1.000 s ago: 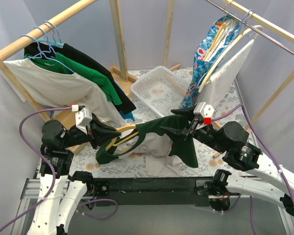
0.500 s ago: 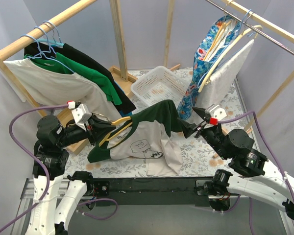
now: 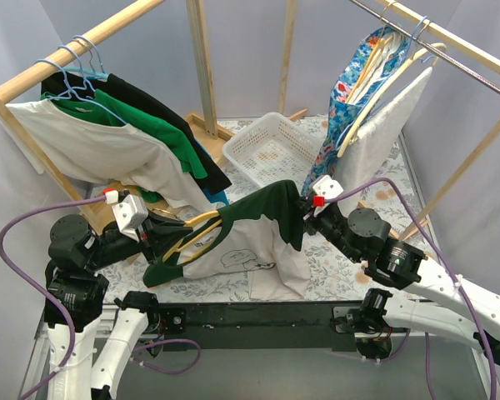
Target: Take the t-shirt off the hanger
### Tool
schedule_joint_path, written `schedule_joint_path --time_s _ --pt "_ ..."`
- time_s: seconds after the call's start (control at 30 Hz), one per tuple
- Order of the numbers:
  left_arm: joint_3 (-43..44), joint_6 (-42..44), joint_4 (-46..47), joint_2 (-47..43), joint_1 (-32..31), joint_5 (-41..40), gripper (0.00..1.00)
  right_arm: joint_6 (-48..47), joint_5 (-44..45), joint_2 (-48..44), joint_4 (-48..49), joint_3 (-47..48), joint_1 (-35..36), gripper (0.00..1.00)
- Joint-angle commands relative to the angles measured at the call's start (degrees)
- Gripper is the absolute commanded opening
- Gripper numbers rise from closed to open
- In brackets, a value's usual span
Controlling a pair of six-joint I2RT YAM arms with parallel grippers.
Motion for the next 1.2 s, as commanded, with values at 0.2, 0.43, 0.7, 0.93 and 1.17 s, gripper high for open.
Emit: schedule_joint_path --time_s 0.2,0.43,0.7,0.93,1.17 --pt "-5.0 -2.9 0.1 -3.3 0.2 0.3 0.0 4.3 25.4 -5.1 10.4 -3.8 0.4 0.01" --pt "-7.9 -3.5 0.4 -4.5 -0.2 4.7 0.0 6.6 44.8 -11.5 15.7 -8.1 0.3 0.01" --pt "-6.6 -0.7 -2.0 -4.5 -1.3 9.4 0.0 8.3 57.3 -20.0 17.4 -10.9 0.3 0.01" --pt "-5.5 1.6 -3.5 -4.8 -2.1 13.3 0.0 9.8 55.9 -24.9 13.4 -9.8 0.3 0.01" --pt "-3.8 0.7 -0.7 -1.5 -2.1 4.3 0.0 7.6 25.6 -12.0 -1.3 1.2 0.3 0.57"
